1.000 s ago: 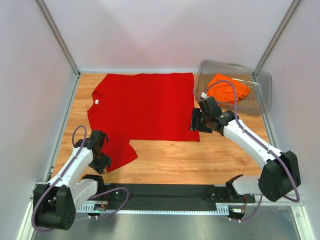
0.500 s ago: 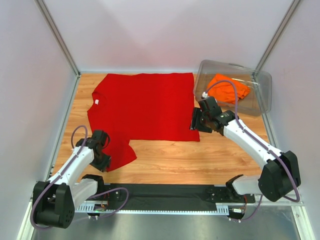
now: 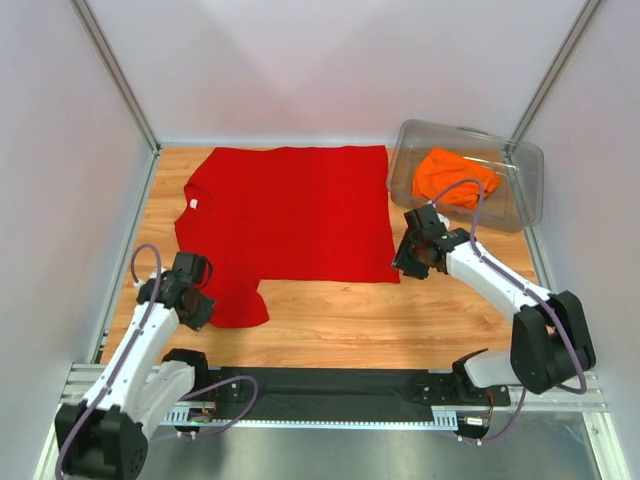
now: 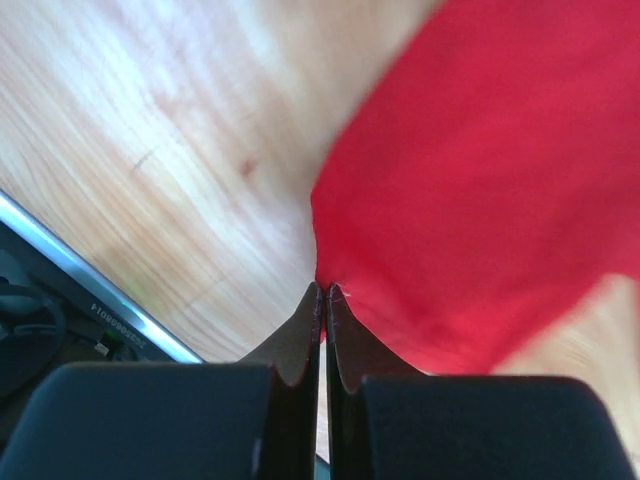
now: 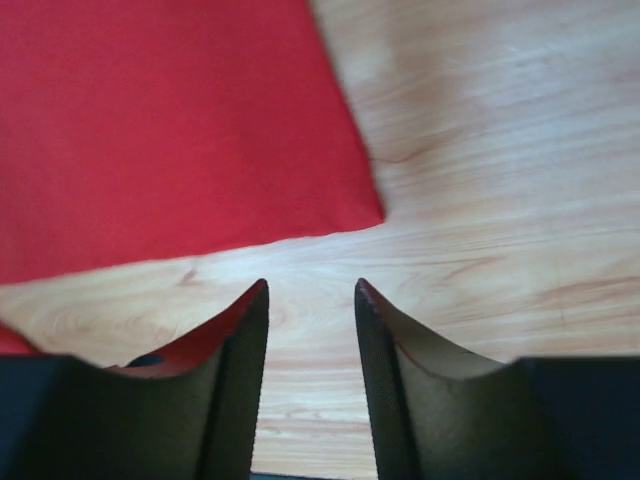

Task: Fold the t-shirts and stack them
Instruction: Flatten the tshirt out

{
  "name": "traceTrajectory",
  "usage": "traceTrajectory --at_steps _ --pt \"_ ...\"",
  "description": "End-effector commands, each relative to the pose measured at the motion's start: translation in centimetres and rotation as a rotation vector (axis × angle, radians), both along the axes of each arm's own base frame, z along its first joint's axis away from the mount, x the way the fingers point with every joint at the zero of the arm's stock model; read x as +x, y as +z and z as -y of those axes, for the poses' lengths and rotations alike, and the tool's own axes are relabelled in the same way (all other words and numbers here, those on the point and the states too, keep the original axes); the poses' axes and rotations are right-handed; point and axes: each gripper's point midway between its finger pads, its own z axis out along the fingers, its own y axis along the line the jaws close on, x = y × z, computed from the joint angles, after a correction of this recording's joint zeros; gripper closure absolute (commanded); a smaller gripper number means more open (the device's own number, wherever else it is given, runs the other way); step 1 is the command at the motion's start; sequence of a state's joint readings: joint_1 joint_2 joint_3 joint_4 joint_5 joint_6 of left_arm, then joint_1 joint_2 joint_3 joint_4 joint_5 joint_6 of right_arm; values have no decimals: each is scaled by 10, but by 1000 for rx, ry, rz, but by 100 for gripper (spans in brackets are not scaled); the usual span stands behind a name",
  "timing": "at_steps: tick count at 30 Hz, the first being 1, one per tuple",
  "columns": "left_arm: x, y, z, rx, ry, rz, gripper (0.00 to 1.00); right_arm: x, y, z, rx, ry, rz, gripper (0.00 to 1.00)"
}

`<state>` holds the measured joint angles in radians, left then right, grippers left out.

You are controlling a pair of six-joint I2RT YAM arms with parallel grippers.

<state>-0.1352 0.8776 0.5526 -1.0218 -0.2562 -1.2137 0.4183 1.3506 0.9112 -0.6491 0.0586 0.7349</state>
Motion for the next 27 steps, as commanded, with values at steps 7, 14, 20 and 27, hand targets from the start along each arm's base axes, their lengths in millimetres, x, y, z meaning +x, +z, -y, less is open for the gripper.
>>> traceTrajectory --at_steps 7,14,20,27 --pt "10 82 -14 89 -140 266 100 5 -38 26 39 -490 -128 53" --pt "17 90 -11 93 -198 318 100 4 -59 22 48 -627 -188 53" --pt "26 104 -9 103 -242 359 100 4 -82 13 33 -666 -230 53" --pt "35 126 -14 155 -278 385 100 8 -96 7 27 -713 -270 63"
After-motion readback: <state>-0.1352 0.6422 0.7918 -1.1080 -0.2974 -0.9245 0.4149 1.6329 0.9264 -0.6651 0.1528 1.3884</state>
